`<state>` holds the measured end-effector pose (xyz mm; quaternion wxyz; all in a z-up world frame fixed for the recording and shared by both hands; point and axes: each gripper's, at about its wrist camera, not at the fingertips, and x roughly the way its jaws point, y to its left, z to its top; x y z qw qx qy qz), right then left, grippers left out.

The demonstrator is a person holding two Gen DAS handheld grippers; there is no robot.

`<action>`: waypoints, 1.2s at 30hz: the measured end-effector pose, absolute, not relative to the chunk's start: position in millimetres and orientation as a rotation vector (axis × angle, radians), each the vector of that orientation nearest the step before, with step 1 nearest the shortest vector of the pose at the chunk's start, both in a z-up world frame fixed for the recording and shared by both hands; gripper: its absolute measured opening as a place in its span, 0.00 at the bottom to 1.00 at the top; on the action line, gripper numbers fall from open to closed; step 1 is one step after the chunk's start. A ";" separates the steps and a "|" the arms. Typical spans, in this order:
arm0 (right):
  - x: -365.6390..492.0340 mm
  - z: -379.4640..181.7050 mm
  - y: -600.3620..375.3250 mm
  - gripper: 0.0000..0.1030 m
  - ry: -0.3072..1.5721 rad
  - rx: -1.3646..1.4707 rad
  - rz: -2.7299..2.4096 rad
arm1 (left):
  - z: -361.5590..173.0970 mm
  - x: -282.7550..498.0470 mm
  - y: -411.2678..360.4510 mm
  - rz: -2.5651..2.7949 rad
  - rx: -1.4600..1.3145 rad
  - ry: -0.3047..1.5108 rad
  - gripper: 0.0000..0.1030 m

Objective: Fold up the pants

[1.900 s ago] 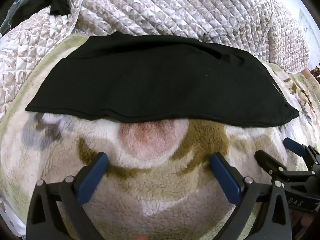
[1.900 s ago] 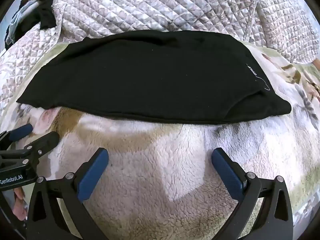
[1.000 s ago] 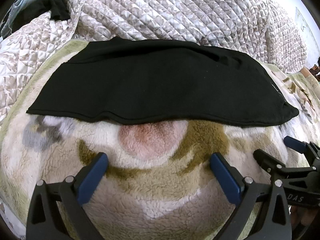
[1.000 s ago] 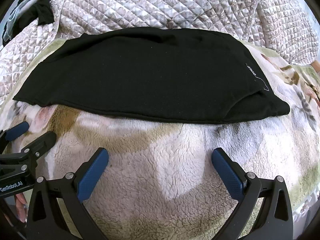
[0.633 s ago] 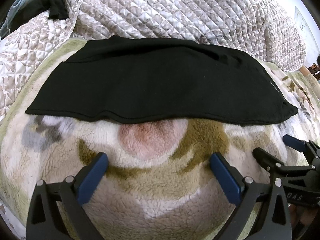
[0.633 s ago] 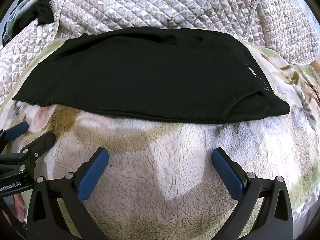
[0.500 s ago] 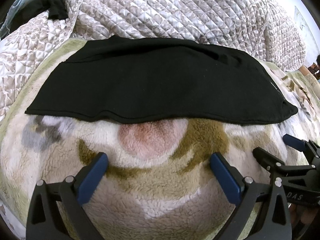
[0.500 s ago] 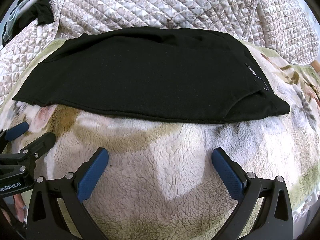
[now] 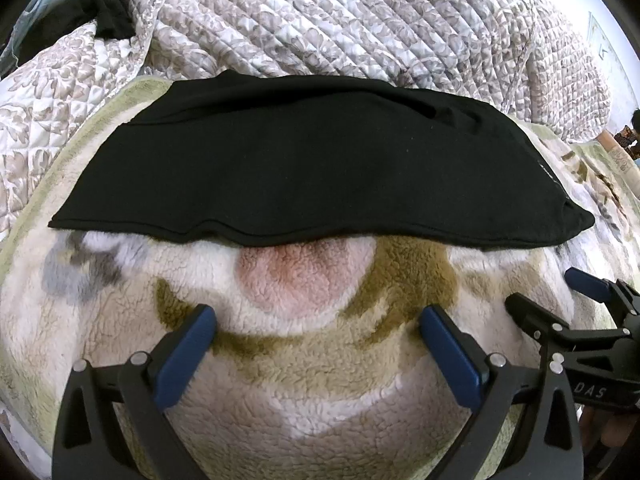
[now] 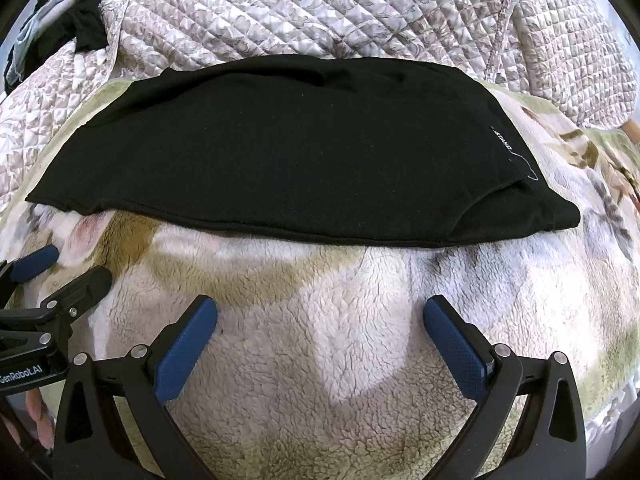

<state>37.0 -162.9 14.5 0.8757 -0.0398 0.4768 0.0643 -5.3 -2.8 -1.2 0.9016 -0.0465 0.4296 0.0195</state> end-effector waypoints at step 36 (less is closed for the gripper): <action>36.6 14.9 -159.0 1.00 0.992 -0.087 0.131 | -1.8 -6.0 -1.1 0.031 -0.098 0.891 1.00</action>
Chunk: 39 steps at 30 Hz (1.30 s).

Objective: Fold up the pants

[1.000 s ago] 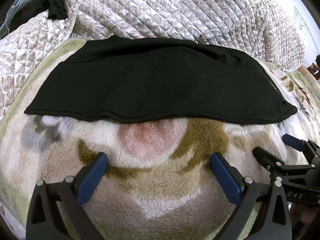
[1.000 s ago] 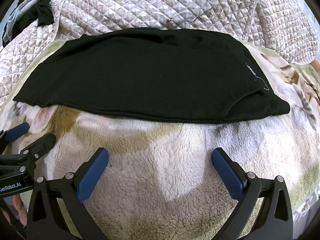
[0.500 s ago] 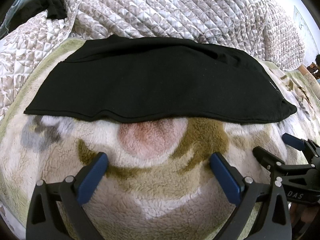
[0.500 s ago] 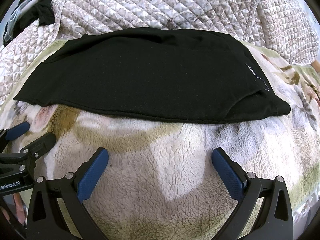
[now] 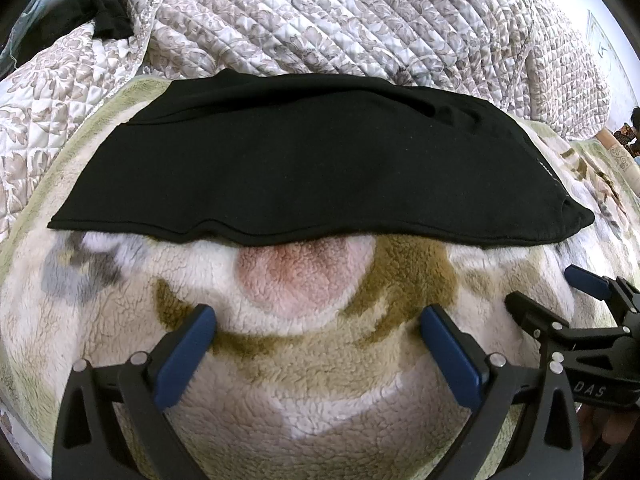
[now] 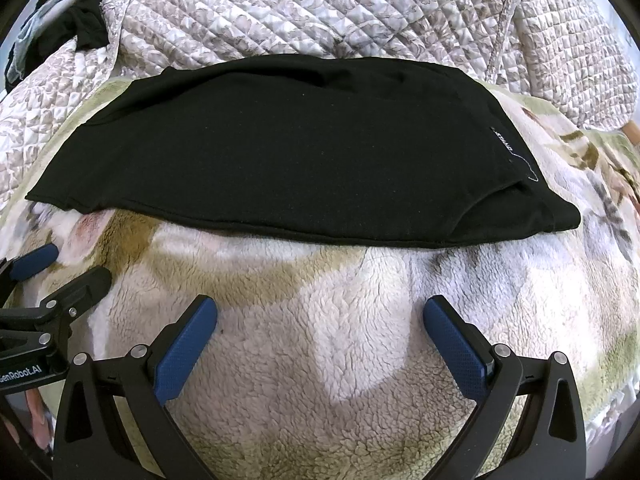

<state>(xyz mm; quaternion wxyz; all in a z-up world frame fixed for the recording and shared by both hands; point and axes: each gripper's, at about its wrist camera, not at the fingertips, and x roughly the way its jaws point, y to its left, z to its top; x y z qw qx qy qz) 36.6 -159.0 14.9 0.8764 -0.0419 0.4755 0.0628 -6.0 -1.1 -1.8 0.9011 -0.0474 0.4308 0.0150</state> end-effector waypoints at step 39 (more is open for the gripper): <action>41.7 49.0 -188.5 1.00 0.880 0.065 0.178 | 13.5 -5.6 17.7 0.031 -0.159 0.871 1.00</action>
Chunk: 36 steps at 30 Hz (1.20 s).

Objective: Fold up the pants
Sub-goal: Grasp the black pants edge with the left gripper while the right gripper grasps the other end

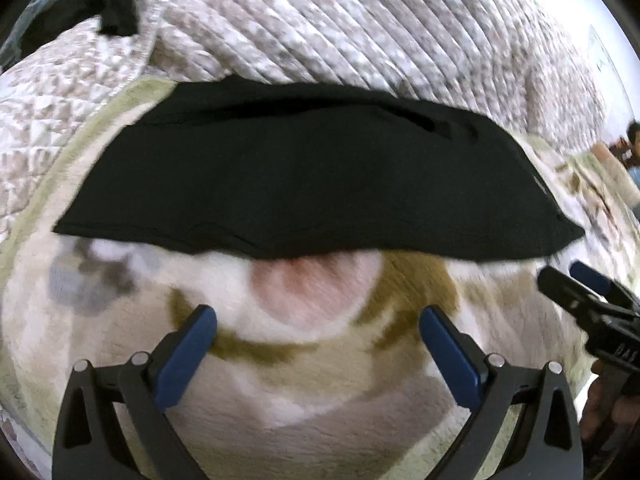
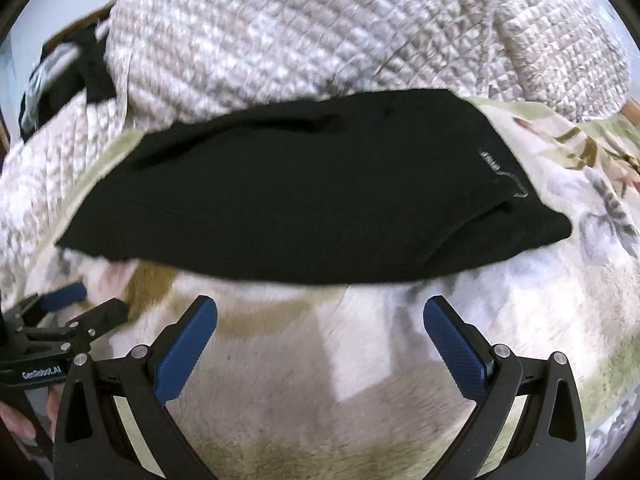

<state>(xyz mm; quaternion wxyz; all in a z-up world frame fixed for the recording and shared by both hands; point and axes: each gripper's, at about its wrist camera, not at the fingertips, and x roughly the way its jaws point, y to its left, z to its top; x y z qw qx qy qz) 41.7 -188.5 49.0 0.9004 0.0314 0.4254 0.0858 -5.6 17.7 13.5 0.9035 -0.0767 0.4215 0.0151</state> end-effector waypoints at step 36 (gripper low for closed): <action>120.8 13.3 -334.9 0.06 0.869 0.787 0.047 | 2.0 44.6 173.7 0.265 -0.649 0.760 0.04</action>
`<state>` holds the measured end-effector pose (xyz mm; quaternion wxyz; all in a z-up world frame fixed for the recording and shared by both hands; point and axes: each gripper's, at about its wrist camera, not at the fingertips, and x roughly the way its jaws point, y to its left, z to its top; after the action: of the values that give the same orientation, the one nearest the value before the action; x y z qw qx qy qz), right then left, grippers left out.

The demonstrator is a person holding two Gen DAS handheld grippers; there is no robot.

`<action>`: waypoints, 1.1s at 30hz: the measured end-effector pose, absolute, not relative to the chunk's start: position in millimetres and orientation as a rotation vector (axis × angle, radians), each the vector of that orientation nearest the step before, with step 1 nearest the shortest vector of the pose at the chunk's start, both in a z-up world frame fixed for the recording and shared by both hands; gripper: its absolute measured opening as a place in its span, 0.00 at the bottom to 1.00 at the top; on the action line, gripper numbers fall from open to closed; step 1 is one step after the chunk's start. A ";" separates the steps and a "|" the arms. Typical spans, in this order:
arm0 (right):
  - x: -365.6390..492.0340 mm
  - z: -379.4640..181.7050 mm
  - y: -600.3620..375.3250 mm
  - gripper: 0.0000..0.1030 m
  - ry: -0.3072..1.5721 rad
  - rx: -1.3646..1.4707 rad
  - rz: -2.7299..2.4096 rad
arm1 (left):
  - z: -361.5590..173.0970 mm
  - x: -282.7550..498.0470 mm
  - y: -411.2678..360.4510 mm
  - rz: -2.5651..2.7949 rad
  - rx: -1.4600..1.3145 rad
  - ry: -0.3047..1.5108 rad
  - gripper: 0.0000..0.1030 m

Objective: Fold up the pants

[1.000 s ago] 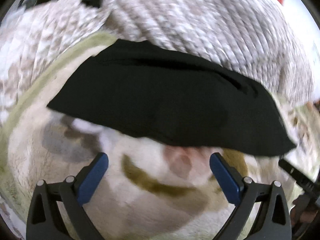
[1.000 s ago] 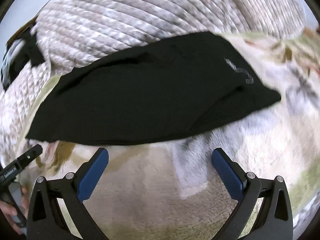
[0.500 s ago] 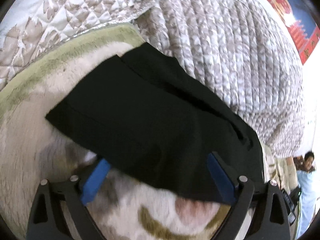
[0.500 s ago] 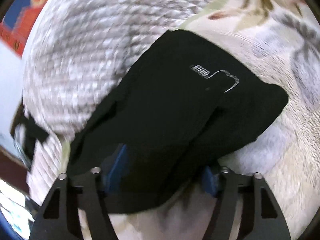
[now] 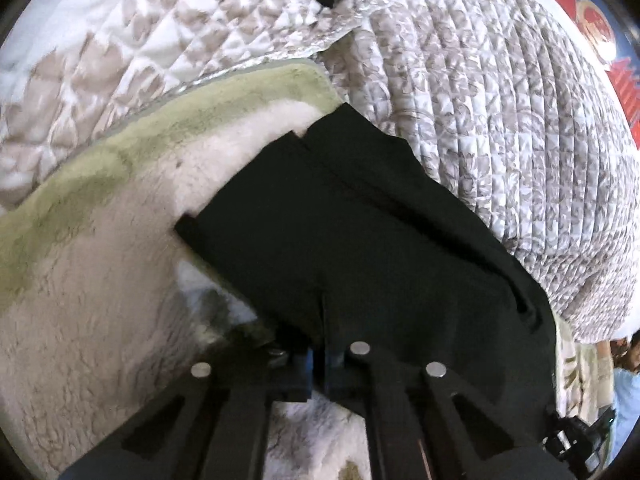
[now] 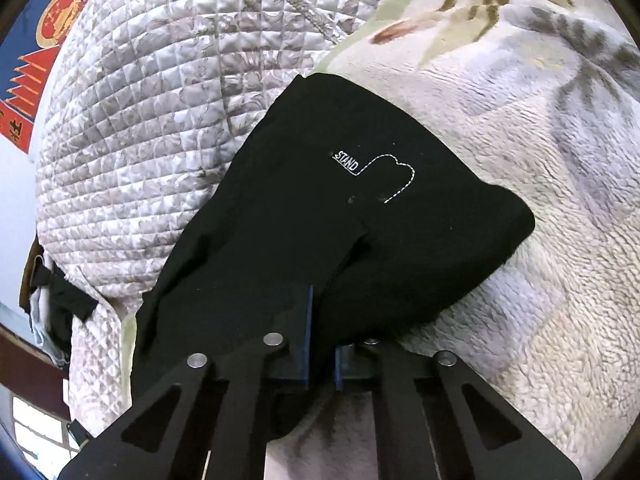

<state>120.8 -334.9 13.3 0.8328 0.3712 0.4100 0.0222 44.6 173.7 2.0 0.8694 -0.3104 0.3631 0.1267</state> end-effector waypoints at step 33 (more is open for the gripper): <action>-42.5 67.8 -379.3 0.32 0.852 0.683 -0.267 | 50.5 -100.3 180.3 0.492 -0.459 0.744 0.10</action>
<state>-42.5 -379.3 67.8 0.8461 0.3239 0.4040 -0.1268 -100.3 180.3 50.5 0.8769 -0.2199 0.3566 0.2356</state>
